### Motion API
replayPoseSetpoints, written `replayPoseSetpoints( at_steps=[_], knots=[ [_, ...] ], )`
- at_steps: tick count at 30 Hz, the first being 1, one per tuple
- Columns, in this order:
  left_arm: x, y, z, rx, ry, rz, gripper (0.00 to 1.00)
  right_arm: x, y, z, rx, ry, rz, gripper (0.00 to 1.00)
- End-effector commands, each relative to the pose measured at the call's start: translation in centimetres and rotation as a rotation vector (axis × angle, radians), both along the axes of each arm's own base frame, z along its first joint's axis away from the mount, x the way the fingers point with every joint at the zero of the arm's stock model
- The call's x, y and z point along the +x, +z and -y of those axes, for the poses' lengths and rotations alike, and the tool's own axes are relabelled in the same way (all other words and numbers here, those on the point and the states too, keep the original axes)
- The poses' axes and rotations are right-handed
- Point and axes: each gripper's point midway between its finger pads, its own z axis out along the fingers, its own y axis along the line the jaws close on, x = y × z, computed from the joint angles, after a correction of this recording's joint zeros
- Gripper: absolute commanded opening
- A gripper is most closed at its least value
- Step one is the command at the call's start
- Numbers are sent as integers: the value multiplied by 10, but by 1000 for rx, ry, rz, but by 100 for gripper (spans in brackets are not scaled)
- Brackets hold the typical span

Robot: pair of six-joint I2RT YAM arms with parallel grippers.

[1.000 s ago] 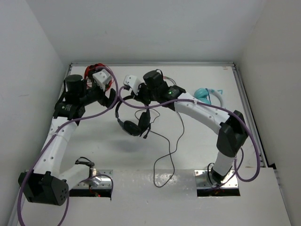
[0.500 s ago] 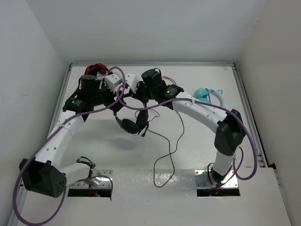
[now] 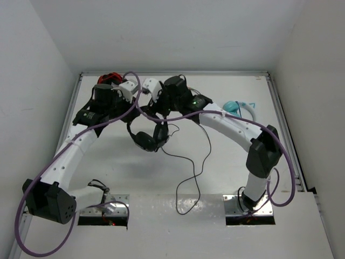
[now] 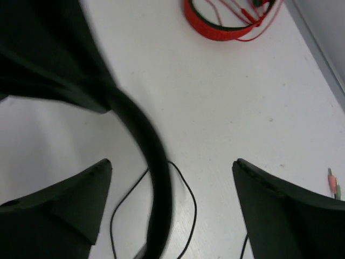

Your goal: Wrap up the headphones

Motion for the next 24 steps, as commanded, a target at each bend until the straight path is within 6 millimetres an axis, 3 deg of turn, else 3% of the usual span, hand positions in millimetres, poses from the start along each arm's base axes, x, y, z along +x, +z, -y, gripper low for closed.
replayPoseSetpoints(
  at_steps=[1,2,3,5,6,7,9,10,12,13,14,15,16,19,20,22,23,24],
  knots=[
    [3,-6,-9,-39,143,-93,0,23,153,19,374,-100,143,96],
    [5,-3,-10,-66,178,-104,0,33,183,47,478,-174,127,99],
    [7,0,-10,-84,196,-106,0,34,198,61,532,-194,121,99],
    [12,12,-9,-152,231,-119,0,31,209,85,625,-220,90,99],
    [19,17,-14,-180,261,-116,0,23,231,110,671,-237,142,99],
    [24,24,-17,-207,282,-111,0,21,209,118,651,-261,116,99],
    [43,48,-33,-288,388,-85,0,14,202,141,649,-322,123,99],
    [49,56,-39,-309,423,-74,0,15,176,148,618,-358,77,99],
    [67,84,-58,-363,550,-34,0,14,143,163,601,-425,-7,98],
    [73,108,-63,-386,578,15,0,11,124,165,562,-433,-32,97],
    [80,113,-70,-399,631,24,0,10,111,166,541,-433,-37,95],
    [84,122,-73,-414,649,40,0,4,71,167,490,-440,-92,90],
    [86,141,-75,-439,656,78,0,6,62,165,501,-435,-89,88],
    [91,162,-70,-521,650,69,0,1,8,148,443,-404,-148,84],
    [94,164,-71,-535,649,62,0,-10,-2,128,409,-346,-148,84],
    [94,177,-70,-565,635,75,0,-7,-29,108,293,-303,-76,90],
    [96,180,-71,-576,640,73,0,-15,-35,87,268,-244,-59,92],
    [96,185,-72,-579,638,83,0,-11,-34,76,261,-224,-47,94]
  ],
)
